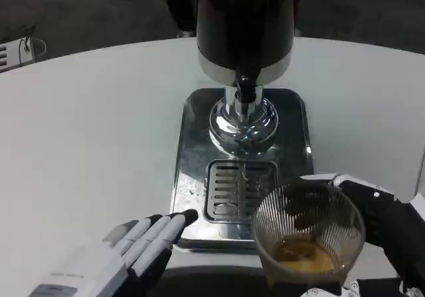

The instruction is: Grasp the cup under the faucet to collect the drink, then remove the cup.

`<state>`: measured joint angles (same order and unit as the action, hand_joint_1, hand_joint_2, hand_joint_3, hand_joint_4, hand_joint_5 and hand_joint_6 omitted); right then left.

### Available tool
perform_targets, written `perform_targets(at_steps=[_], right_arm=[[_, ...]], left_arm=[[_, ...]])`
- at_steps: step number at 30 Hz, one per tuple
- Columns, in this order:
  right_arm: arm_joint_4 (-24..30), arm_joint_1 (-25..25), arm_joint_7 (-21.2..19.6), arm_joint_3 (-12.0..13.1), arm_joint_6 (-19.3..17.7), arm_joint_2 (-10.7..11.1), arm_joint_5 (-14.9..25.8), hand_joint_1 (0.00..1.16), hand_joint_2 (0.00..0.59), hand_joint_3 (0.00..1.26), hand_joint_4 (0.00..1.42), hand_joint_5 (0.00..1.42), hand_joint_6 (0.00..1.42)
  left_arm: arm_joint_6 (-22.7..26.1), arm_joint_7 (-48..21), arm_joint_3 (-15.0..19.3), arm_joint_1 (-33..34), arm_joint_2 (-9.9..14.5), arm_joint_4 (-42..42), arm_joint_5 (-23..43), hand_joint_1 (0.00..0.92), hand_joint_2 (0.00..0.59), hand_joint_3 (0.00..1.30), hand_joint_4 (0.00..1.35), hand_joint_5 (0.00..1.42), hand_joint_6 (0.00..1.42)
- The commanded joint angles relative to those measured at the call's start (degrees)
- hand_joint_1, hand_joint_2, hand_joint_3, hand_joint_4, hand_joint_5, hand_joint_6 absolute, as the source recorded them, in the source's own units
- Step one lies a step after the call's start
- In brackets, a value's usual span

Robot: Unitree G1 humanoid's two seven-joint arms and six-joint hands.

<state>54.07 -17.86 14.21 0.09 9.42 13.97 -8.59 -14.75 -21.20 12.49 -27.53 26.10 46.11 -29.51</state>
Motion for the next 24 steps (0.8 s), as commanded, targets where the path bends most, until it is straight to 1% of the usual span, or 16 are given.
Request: perform_targets(at_steps=[1,24], right_arm=[[1.47,0.18,-0.59,-0.24,-0.97,-0.55,0.57,0.99,0.209,1.15,1.40,1.42,1.35],[2.00,-0.35,-0.88,-1.10,-0.50,-0.80,-0.25,0.99,0.221,1.15,1.38,1.42,1.35]], left_arm=[[0.35,-0.66,0.49,-0.93,0.19,0.36,0.45,0.000,0.059,0.00,0.00,0.00,0.00],[-0.09,-0.31,1.06,-1.74,0.18,-0.28,1.24,0.000,0.059,0.00,0.00,0.00,0.00]])
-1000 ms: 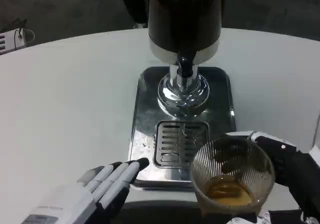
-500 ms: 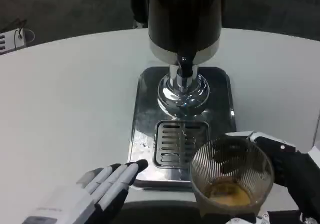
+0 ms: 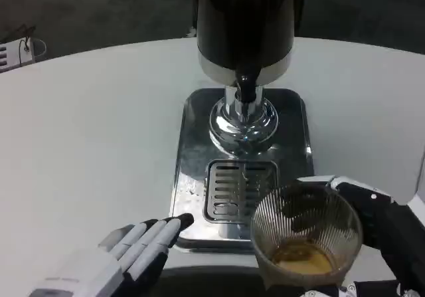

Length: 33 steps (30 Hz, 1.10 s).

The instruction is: Grasp the cup under the faucet to collect the drink, then remove the cup.

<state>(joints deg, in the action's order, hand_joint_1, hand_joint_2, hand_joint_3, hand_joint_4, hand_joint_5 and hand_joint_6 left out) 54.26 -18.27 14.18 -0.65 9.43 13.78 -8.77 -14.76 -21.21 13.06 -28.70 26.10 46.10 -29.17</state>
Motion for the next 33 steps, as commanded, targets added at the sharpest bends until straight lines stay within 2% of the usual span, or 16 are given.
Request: perform_targets(at_steps=[1,16,24,33], right_arm=[[1.78,0.08,-0.88,-0.37,-0.51,-0.64,-0.09,0.99,0.222,1.15,1.38,1.42,1.35],[1.33,0.52,-0.90,-0.59,-0.69,-1.01,-0.60,0.98,0.227,1.15,1.38,1.42,1.34],[-1.02,3.05,-1.08,-0.07,-0.61,-1.14,-0.44,0.98,0.227,1.15,1.38,1.42,1.35],[-1.51,2.06,-0.80,-0.67,-1.67,-1.15,-0.10,0.98,0.227,1.15,1.38,1.42,1.35]], left_arm=[[-0.08,-0.33,0.51,-0.57,0.20,-0.26,0.93,0.000,0.059,0.00,0.00,0.00,0.00],[0.33,-0.60,0.74,0.30,0.51,-0.56,1.51,0.000,0.062,0.00,0.00,0.00,0.00],[0.87,-1.71,1.37,2.15,1.74,-0.71,2.44,0.000,0.062,0.00,0.00,0.00,0.00],[1.09,-1.79,1.19,1.21,0.93,-0.05,2.27,0.000,0.062,0.00,0.00,0.00,0.00]])
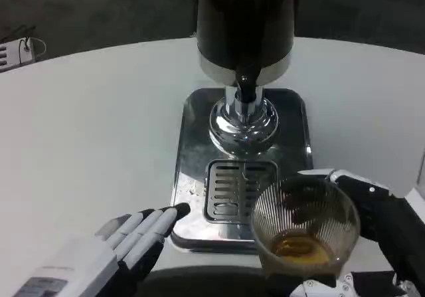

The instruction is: Grasp the cup under the faucet to collect the drink, then remove the cup.

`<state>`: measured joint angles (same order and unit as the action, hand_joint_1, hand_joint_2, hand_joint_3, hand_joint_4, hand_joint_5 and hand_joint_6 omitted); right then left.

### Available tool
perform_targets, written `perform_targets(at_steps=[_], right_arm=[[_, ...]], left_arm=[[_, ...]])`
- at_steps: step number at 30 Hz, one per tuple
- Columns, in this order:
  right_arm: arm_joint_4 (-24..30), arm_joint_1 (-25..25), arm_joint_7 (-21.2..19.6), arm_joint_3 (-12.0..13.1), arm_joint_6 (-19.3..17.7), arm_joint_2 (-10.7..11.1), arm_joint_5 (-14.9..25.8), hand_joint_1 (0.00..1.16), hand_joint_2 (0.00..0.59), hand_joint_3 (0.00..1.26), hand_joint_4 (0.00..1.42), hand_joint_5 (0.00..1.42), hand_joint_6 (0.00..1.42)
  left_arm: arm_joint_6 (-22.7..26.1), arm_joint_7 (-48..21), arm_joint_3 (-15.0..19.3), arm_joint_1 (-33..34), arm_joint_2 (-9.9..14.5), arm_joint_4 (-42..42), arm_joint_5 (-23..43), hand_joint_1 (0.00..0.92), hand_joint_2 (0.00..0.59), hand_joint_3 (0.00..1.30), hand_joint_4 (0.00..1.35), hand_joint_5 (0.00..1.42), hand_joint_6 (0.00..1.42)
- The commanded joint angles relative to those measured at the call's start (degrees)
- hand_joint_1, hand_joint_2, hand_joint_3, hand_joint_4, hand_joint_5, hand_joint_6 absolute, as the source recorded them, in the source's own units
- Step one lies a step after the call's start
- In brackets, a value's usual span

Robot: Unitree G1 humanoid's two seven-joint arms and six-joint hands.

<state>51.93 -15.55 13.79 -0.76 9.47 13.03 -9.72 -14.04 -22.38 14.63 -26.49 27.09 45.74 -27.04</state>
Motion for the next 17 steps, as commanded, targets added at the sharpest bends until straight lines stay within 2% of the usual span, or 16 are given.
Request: perform_targets(at_steps=[1,6,17], right_arm=[[0.81,-0.88,-0.34,-0.74,-1.99,-0.35,0.88,0.98,0.227,1.15,1.38,1.42,1.35],[0.61,-1.37,-0.41,-1.06,-2.34,-0.35,0.94,0.98,0.227,1.15,1.38,1.42,1.34],[0.75,-0.80,-0.18,1.42,-2.43,0.42,1.93,0.98,0.227,1.15,1.38,1.42,1.34]], left_arm=[[0.36,-0.61,-0.53,-1.10,-0.13,0.47,0.03,0.000,0.062,0.00,0.00,0.00,0.00],[0.60,-0.64,-1.24,-1.35,-0.32,0.83,-0.33,0.000,0.062,0.00,0.00,0.00,0.00],[1.16,-0.63,-3.53,-1.22,-0.72,0.91,-1.51,0.000,0.059,0.00,0.00,0.00,0.00]])
